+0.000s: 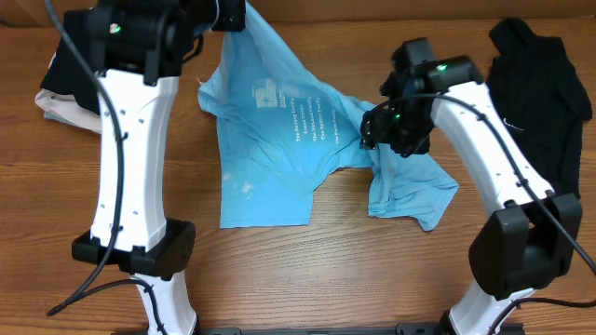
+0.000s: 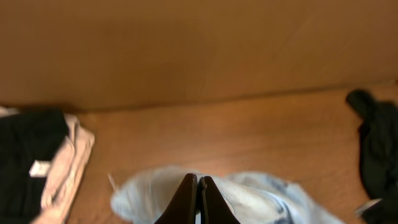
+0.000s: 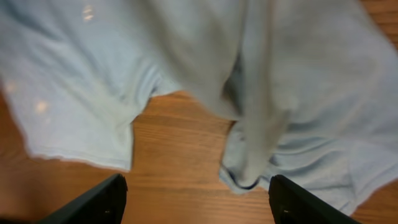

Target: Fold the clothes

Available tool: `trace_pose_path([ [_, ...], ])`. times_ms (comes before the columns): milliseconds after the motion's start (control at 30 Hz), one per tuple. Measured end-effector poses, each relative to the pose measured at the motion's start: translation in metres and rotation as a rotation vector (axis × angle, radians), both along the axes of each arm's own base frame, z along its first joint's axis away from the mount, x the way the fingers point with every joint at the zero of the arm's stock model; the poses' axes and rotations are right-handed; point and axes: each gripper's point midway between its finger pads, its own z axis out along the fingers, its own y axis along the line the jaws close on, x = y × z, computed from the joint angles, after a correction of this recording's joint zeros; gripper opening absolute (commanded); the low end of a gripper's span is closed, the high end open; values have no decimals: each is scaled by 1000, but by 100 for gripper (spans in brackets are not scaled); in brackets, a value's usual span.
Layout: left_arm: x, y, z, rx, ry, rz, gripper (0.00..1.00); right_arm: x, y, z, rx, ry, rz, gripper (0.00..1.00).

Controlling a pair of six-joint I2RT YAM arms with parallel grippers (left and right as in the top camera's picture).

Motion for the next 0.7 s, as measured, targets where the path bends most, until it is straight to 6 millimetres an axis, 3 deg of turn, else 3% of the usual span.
trace_pose_path([
  [167,-9,3,22,-8,-52,5,4,4,-4,-16,-107,-31,-51,77],
  [433,-15,8,16,12,-18,22,4,3,-13,-62,-153,-48,-83,72],
  [467,-15,8,16,12,-18,22,4,1,-14,-67,-157,-44,-83,67],
  [500,-15,8,16,12,-17,22,4,-1,-15,-75,-157,-42,-86,55],
  [567,-15,8,15,12,-15,22,4,-4,-16,-84,-159,-41,-90,19],
  [633,-15,8,15,13,-15,23,4,-7,-18,-91,-164,-37,-85,5],
  [700,-15,8,15,15,-16,21,4,-6,-21,-93,-180,-48,-90,4],
])
